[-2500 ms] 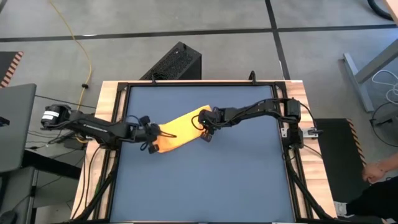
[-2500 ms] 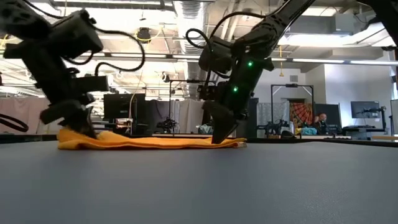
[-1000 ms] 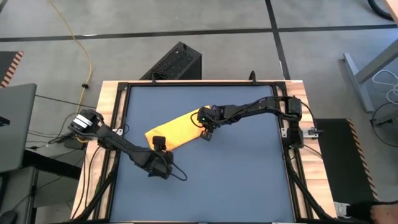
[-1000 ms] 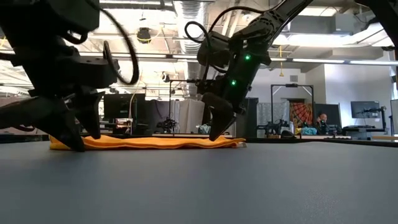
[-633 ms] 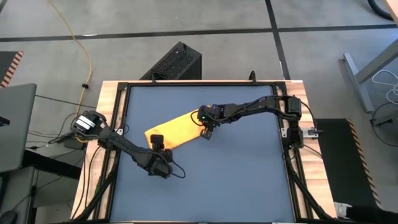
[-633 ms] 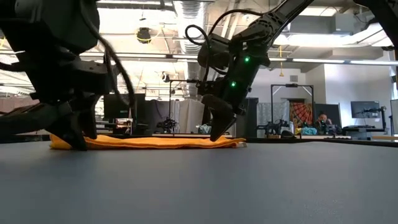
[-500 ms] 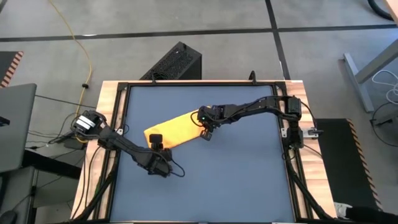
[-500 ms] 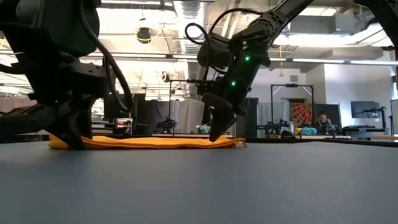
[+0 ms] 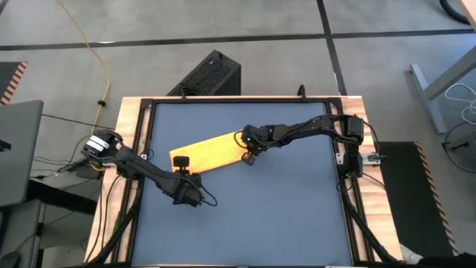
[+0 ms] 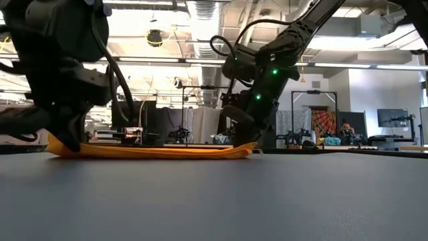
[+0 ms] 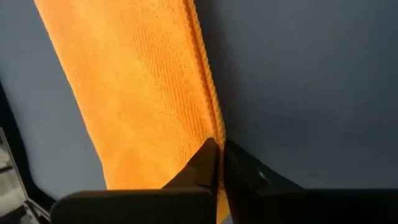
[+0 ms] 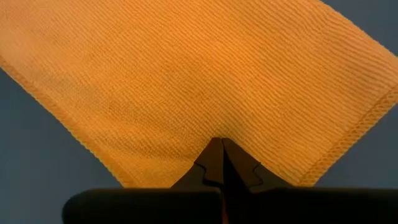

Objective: Roll towel
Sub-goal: Fold the yellow microfiber cloth

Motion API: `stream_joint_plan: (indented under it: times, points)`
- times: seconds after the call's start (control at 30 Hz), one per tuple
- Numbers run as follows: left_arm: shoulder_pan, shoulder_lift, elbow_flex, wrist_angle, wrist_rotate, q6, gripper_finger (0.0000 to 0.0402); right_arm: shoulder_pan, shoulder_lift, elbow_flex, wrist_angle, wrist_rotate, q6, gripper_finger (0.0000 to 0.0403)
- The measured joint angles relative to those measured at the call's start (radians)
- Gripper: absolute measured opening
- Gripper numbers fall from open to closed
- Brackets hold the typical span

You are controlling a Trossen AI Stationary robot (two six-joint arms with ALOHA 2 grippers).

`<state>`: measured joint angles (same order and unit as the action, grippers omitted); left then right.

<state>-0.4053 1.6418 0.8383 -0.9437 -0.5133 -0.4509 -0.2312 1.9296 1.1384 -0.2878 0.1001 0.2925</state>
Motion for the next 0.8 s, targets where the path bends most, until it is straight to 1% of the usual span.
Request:
stream_joint_plan:
  times: [0.2,0.33,0.57,0.7,0.8]
  points:
    - [0.023,-0.103,0.002,-0.062,0.000,0.039,0.0002,0.000,0.002,0.001,0.015,0.002,0.004,0.0017]
    - [0.029,-0.157,0.003,-0.096,0.075,0.051,0.0008,0.000,0.003,0.002,0.008,0.000,0.006,0.0017]
    - [0.029,-0.199,0.003,-0.177,0.184,0.062,0.0061,0.000,0.004,0.001,0.007,0.000,0.006,0.0017]
    - [0.026,-0.199,0.003,-0.190,0.214,0.064,0.0093,-0.001,0.005,0.000,0.006,-0.001,-0.001,0.0017]
    - [0.020,-0.199,0.003,-0.183,0.221,0.074,0.0109,-0.001,0.005,0.000,0.005,-0.001,-0.002,0.0017]
